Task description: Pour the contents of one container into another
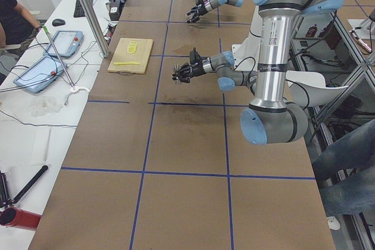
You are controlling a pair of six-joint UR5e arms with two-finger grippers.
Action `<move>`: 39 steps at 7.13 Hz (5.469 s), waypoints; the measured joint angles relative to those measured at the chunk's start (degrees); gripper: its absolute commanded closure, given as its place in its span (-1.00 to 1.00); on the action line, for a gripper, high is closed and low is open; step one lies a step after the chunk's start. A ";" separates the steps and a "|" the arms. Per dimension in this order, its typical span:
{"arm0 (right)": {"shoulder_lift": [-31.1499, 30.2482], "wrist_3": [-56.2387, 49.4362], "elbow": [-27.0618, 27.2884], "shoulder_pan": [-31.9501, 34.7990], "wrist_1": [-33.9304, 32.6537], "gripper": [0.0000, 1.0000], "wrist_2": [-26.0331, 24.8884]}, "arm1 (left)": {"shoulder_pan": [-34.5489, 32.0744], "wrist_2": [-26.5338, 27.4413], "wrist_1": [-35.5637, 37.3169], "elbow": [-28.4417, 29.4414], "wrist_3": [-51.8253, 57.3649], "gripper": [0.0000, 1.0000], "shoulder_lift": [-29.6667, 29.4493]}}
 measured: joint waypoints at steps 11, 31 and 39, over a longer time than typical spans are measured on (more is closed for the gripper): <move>-0.13 -5.60 4.84 4.98 0.00 1.00 6.44 | -0.09 -0.04 0.00 1.10 0.06 1.00 -1.51; 22.96 -50.16 21.10 11.28 -30.17 1.00 28.49 | -1.36 -37.09 -22.36 20.88 40.90 1.00 -31.13; 29.01 -61.67 20.90 10.78 -38.20 1.00 28.02 | -2.05 -38.94 -22.67 22.83 43.93 1.00 -34.43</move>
